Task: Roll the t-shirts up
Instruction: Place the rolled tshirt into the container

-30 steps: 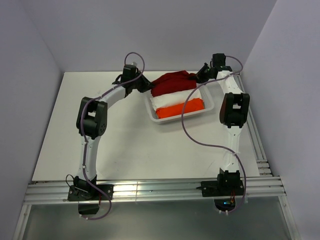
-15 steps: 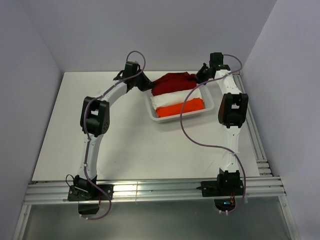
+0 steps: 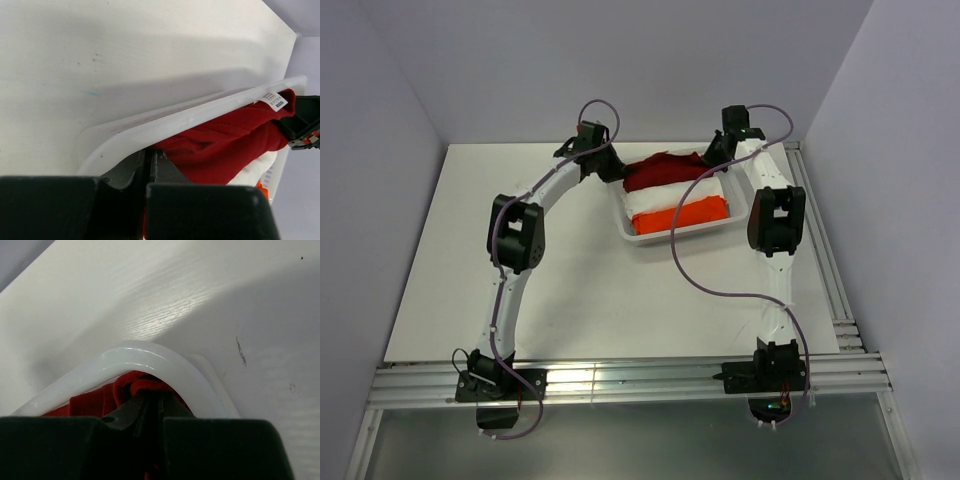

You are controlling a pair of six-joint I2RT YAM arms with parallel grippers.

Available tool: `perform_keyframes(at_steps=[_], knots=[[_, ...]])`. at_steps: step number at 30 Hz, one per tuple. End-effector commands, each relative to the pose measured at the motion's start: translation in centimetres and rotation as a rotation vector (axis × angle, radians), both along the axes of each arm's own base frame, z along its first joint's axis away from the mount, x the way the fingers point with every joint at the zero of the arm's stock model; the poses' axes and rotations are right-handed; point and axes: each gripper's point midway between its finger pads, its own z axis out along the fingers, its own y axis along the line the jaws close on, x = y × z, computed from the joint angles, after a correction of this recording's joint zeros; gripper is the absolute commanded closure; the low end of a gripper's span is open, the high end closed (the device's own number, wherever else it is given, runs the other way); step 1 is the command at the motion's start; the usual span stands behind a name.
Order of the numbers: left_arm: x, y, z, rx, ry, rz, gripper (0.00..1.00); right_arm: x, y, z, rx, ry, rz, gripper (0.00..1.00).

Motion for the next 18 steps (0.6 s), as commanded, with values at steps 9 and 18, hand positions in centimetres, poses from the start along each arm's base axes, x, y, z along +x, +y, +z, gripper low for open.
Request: perform_keyframes(at_steps=[9,18], knots=[[-8.4,8.2,-15.8,0.402,0.443,0.038,1.00,-1.5,-4.6,-2.5,-0.164,0.103,-0.067,0.93],[-6.0,7.4,-9.8,0.353,0.301,0.035,0.75,0.6,-4.1,5.5,-0.056,-0.090,-0.074,0.61]])
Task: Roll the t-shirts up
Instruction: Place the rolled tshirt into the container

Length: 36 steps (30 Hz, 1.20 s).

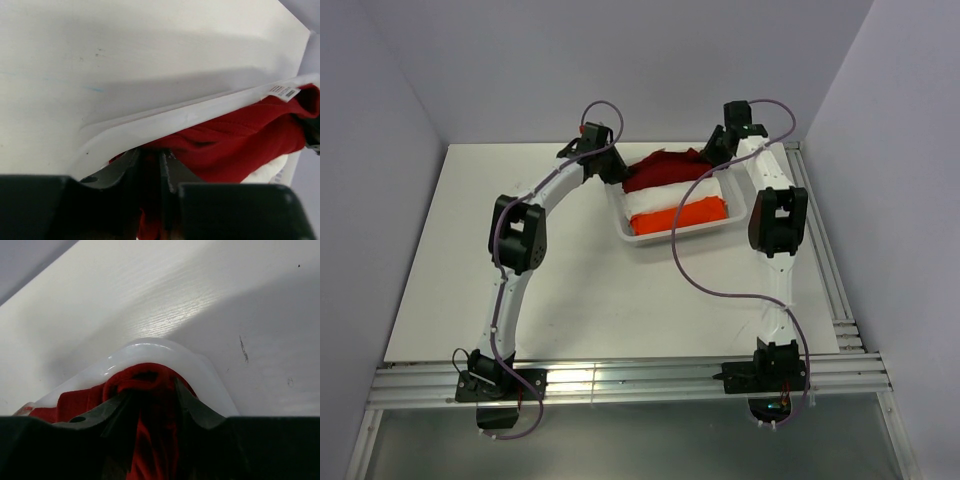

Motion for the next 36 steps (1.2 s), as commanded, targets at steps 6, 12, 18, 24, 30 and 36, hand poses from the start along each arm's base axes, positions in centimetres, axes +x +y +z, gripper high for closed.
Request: perform_keyframes(at_steps=[6,12,18,24,30,36], knots=[[-4.3,6.9,-6.6,0.280,0.238,0.036,0.64,0.6,-3.5,6.4,-0.005,-0.114,-0.073,0.55],[-3.4,6.3,-3.1,0.227,0.147,0.030,0.01,0.5,-3.3,9.2,0.011,-0.176,-0.064,0.55],[-3.2,6.1,-1.6,0.212,0.124,0.026,0.01,0.2,-3.1,11.2,0.026,-0.211,-0.051,0.55],[-3.4,5.8,-1.0,0.193,0.114,0.021,0.12,-0.2,-1.0,11.8,0.123,-0.235,0.021,0.60],[-3.0,5.6,0.4,0.166,0.069,0.022,0.34,-0.6,2.9,13.0,0.198,-0.289,0.148,0.62],[-2.7,5.6,1.3,0.171,0.048,0.022,0.39,-1.9,3.6,9.1,0.070,-0.163,0.151,0.55]])
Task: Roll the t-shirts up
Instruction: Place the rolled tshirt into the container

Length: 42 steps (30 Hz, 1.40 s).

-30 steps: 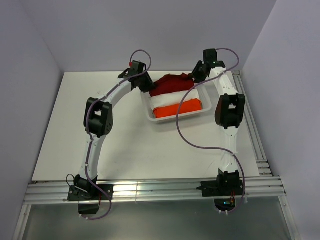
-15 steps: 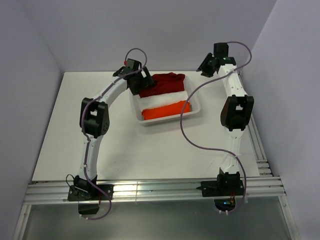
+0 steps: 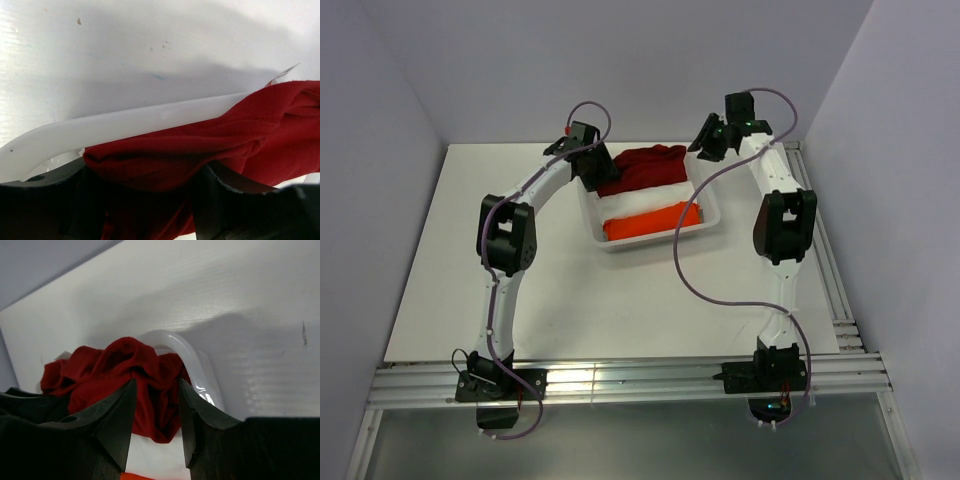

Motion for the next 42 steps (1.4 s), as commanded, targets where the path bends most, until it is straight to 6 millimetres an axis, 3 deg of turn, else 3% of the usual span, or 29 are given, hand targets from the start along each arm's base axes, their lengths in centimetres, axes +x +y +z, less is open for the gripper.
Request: perform_keyframes(at_steps=[1,9,12,17,20,24,33,34,35,37,38,42], knots=[[-1.0,1.0,1.2,0.040,0.010,-0.005,0.39,-0.7,-0.5,1.7,-0.111,-0.030,0.004,0.53],[-0.7,0.8,1.2,0.039,0.006,-0.015,0.41,-3.1,-2.9,-1.8,-0.270,0.046,0.019,0.47],[-0.7,0.8,1.3,0.041,0.003,-0.018,0.42,-3.3,-3.1,-1.0,-0.271,0.018,0.011,0.45],[-0.7,0.9,1.2,0.047,0.006,-0.022,0.45,-3.2,-3.1,2.1,-0.270,-0.049,0.005,0.45],[-0.7,1.0,1.3,0.051,0.005,-0.021,0.48,-3.3,-3.6,2.7,-0.299,-0.065,0.001,0.45],[-0.6,1.0,1.4,0.051,0.000,-0.024,0.53,-3.7,-4.1,0.3,-0.319,-0.010,0.017,0.46],[-0.8,1.0,1.2,0.053,0.006,-0.034,0.54,-5.1,-1.8,-3.7,-0.261,0.046,0.115,0.49],[-0.8,0.9,1.1,0.051,0.008,-0.036,0.54,-5.3,-1.8,-4.2,-0.264,0.060,0.117,0.52],[-0.8,0.9,1.3,0.049,0.004,-0.037,0.54,-5.4,-2.0,-4.6,-0.269,0.071,0.107,0.70],[-0.8,1.0,1.2,0.054,0.010,-0.036,0.55,-5.6,-2.4,-5.0,-0.284,0.095,0.086,0.96],[-0.8,1.0,1.2,0.057,0.009,-0.034,0.54,-5.7,-2.7,-5.2,-0.289,0.105,0.073,1.00],[-0.9,1.9,1.6,0.061,0.010,-0.017,0.47,-5.9,-4.2,-5.5,-0.287,0.125,0.024,1.00]])
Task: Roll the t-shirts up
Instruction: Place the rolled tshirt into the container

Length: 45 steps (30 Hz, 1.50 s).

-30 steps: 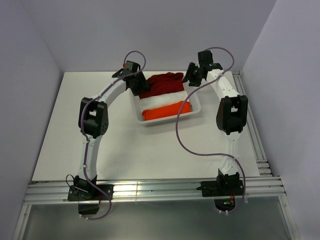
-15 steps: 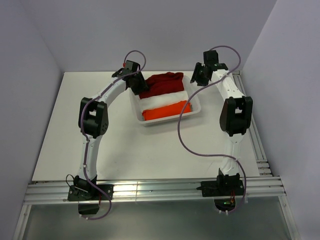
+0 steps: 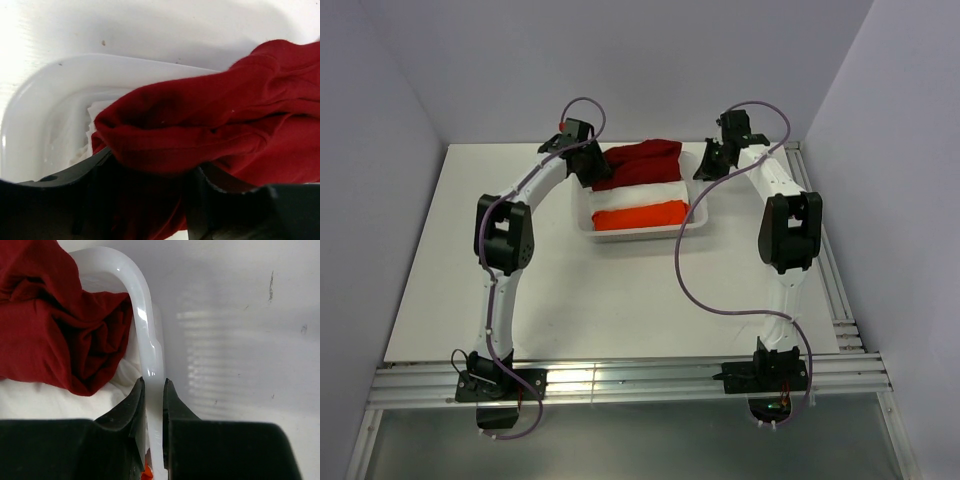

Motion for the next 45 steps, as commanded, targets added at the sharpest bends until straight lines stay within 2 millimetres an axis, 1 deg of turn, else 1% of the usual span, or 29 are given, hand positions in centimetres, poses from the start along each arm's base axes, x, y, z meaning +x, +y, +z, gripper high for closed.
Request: perform_keyframes(at_steps=[1,3,7,10,12,16,21,23,26,28,29,30,33,35,37,40,45], knots=[[-1.7,0.6,1.3,0.026,0.033,-0.020,0.46,0.0,-3.7,-1.1,-0.059,0.033,-0.165,1.00],[-1.6,1.0,2.0,0.020,0.021,-0.015,0.44,0.0,-4.1,-1.1,-0.064,0.034,-0.169,1.00],[-1.6,1.3,3.0,0.016,0.008,-0.017,0.44,0.1,-4.2,-1.1,-0.059,0.035,-0.176,1.00],[-1.6,1.6,3.4,0.018,0.006,-0.014,0.44,0.0,-4.4,-1.3,-0.067,0.039,-0.181,1.00],[-1.6,1.9,3.8,0.020,-0.002,-0.011,0.42,0.0,-4.6,-1.2,-0.073,0.038,-0.189,1.00],[-2.0,2.1,3.9,0.026,0.004,-0.012,0.40,0.0,-4.9,-1.1,-0.071,0.036,-0.192,1.00],[-2.2,2.5,4.8,0.017,-0.007,-0.007,0.39,0.1,-4.8,-1.0,-0.065,0.036,-0.189,1.00],[-2.3,2.8,5.3,0.020,-0.013,-0.001,0.37,0.1,-4.8,-1.0,-0.064,0.036,-0.188,1.00],[-2.3,3.2,6.1,0.025,-0.024,0.002,0.36,0.1,-4.8,-1.0,-0.059,0.037,-0.186,1.00],[-2.5,3.4,6.2,0.026,-0.021,0.001,0.34,0.0,-4.7,-1.0,-0.057,0.039,-0.185,1.00],[-2.5,3.5,6.6,0.027,-0.025,0.002,0.31,0.0,-4.7,-1.1,-0.057,0.040,-0.184,1.00],[-2.6,3.7,6.6,0.031,-0.023,0.004,0.31,0.1,-4.8,-1.0,-0.054,0.038,-0.186,1.00],[-3.0,4.1,7.4,0.031,-0.024,0.011,0.30,0.1,-4.7,-1.0,-0.048,0.035,-0.181,1.00],[-3.2,4.4,8.5,0.026,-0.038,0.017,0.30,0.0,-4.5,-0.8,-0.042,0.033,-0.176,1.00],[-3.4,4.8,9.0,0.029,-0.047,0.023,0.29,0.0,-4.3,-0.6,-0.034,0.028,-0.170,1.00],[-3.5,5.3,10.4,0.027,-0.069,0.027,0.29,0.2,-4.2,0.0,-0.027,0.015,-0.168,1.00],[-3.3,6.1,11.2,0.028,-0.086,0.044,0.29,0.5,-4.0,0.5,-0.018,0.010,-0.164,1.00]])
